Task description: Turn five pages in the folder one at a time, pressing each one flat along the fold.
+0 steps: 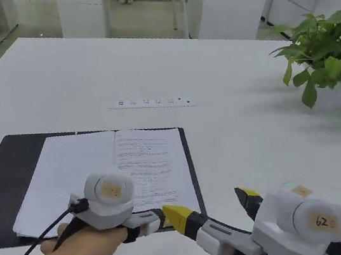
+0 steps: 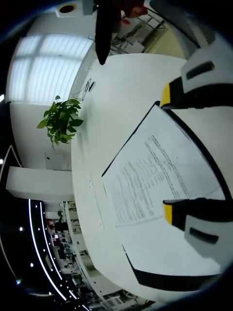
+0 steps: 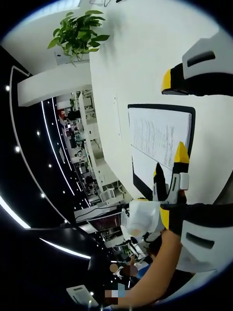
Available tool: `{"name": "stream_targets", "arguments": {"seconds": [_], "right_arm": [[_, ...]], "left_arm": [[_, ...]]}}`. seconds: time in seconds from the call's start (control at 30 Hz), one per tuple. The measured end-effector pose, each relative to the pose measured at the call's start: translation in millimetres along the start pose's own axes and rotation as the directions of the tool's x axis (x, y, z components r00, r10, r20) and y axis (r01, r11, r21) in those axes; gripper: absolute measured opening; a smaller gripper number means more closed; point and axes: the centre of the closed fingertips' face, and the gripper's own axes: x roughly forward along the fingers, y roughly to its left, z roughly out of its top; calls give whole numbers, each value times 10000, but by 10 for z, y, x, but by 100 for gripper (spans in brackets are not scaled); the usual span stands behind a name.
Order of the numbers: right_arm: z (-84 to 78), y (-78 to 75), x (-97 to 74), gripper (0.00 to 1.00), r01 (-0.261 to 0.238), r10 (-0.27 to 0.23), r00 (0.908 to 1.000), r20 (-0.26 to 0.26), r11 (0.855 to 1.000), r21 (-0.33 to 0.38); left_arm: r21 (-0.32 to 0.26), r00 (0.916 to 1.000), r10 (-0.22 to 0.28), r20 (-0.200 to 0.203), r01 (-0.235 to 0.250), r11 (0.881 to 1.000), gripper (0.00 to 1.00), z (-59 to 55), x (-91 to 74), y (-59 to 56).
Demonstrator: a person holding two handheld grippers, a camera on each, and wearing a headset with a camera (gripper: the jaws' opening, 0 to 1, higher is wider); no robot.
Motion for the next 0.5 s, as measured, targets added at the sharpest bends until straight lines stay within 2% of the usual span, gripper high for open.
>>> {"name": "stream_targets", "arguments": {"seconds": [0.07, 0.17, 0.33, 0.43, 0.47, 0.5], "right_arm": [[-3, -4, 10, 91, -2, 2, 10000, -14, 10000, 45], [-4, 4, 23, 90, -59, 59, 10000, -2, 9999, 141], [-46, 4, 55, 89, -176, 179, 9998, -133, 9996, 213], [-78, -17, 73, 89, -234, 239, 9996, -171, 9993, 295], [-92, -27, 77, 89, -242, 251, 9994, -222, 9990, 382], [-96, -34, 80, 89, -264, 274, 9994, -228, 9987, 425]], "left_arm": [[143, 10000, 49, -39, -49, 9999, 72, -29, 71, -18], [47, 9999, 116, -29, -116, 9999, 69, -42, 156, -28], [62, 9992, 385, 124, -386, 9992, 68, -49, 296, 24], [22, 9985, 534, -140, -533, 9986, 66, -134, 348, 62], [217, 9979, 606, -217, -601, 9980, 64, -175, 349, 69], [1046, 9965, 823, -116, -806, 9912, 62, -177, 343, 110]]}}
